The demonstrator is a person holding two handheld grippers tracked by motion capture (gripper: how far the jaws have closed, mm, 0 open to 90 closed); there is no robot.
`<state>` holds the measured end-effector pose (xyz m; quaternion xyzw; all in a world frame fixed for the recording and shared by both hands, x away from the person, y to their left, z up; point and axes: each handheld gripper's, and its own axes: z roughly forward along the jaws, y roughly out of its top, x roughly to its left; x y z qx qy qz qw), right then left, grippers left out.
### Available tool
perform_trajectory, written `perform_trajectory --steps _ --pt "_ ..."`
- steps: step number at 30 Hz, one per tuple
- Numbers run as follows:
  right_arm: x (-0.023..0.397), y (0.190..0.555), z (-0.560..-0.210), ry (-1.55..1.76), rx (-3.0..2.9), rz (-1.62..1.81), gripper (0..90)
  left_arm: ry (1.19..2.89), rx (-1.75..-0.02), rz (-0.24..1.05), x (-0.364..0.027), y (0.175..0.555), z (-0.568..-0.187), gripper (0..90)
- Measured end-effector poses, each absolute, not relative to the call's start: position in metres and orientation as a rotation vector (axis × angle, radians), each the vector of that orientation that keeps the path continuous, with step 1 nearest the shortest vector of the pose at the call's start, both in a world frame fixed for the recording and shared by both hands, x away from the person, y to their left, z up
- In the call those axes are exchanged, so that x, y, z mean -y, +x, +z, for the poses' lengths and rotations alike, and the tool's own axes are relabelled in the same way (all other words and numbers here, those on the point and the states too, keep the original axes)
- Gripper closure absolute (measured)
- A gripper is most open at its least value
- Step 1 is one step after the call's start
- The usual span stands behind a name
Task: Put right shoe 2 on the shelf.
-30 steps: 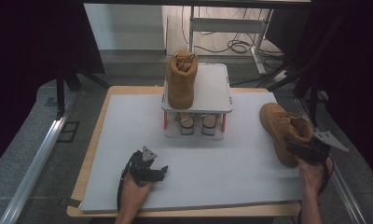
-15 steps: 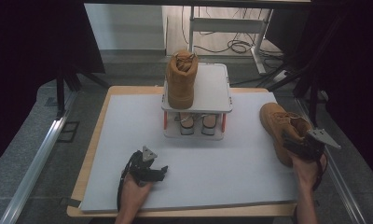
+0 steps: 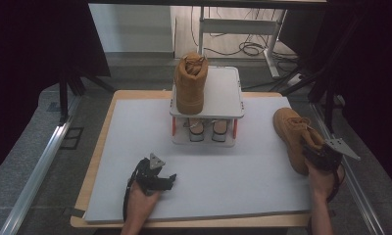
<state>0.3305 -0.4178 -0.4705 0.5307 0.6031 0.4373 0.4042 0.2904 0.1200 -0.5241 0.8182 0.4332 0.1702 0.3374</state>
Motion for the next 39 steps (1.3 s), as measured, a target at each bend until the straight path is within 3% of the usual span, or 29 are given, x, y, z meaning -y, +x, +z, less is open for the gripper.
perform_trajectory --steps 9,39 --pt "0.408 0.331 -0.463 1.373 -1.493 1.091 54.5 2.132 -1.13 0.443 -0.12 0.29 -0.524 15.2" --pt "0.367 0.318 -0.388 1.204 -1.452 1.217 55.4 2.13 -1.129 0.444 -0.12 0.291 -0.524 15.2"
